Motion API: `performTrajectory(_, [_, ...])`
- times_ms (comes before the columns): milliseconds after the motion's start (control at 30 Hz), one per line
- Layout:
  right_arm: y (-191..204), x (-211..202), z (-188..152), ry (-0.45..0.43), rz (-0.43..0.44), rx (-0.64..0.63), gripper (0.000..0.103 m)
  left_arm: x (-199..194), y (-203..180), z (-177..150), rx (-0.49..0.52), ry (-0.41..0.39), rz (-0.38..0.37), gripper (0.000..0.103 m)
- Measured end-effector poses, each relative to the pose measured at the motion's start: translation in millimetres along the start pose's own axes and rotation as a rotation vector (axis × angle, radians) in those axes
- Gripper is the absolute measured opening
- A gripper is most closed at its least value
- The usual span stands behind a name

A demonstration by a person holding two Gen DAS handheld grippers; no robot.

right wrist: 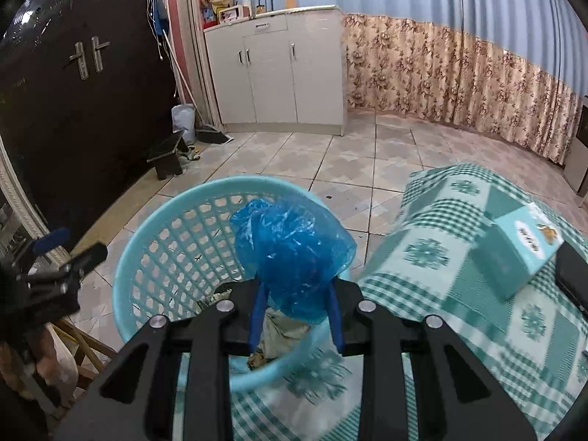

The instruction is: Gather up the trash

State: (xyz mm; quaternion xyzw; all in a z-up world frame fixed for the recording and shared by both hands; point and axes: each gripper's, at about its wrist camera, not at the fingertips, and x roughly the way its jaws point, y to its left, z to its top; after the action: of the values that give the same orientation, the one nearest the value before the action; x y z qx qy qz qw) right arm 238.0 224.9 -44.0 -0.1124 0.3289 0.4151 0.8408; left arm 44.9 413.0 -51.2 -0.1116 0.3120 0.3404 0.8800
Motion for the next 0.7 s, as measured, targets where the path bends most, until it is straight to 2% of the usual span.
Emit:
performTrajectory(133, [4.4,11.0,-0.3,0.012,0.026,-0.015,0.035,4.9,4.0,-3.0,-0.013,0.011,0.011,0.097])
performTrajectory(167, [5.8,11.7,-0.3,0.009,0.02,-0.024,0.044,4.9,3.8,-2.4,-0.013,0.011,0.012,0.097])
performTrajectory(200, [7.3,12.1,-0.3,0.005,0.014,-0.036,0.058,4.6,4.3,-2.5,-0.011,0.008,0.017,0.097])
performTrajectory(267, [9.5,10.8,-0.7,-0.011,-0.009,-0.056,0.072,3.9,4.3,-1.5,-0.009,0.005,0.022,0.097])
performTrajectory(367, [9.1,9.4,-3.5,-0.014,-0.025,-0.07,0.073,1.3,3.2,0.7,-0.011,0.004,0.022,0.097])
performTrajectory(467, [5.4,3.9,-7.0,-0.029,-0.052,-0.078,0.085,-1.7,0.4,1.8,-0.012,0.004,0.021,0.097])
performTrajectory(667, [-14.1,-16.3,-11.5,-0.05,-0.082,-0.074,0.087,-7.2,-12.5,3.2,0.002,0.001,0.023,0.097])
performTrajectory(700, [-17.6,-19.8,-12.1,-0.054,-0.085,-0.072,0.09,-10.0,-16.8,4.2,0.002,-0.002,0.018,0.097])
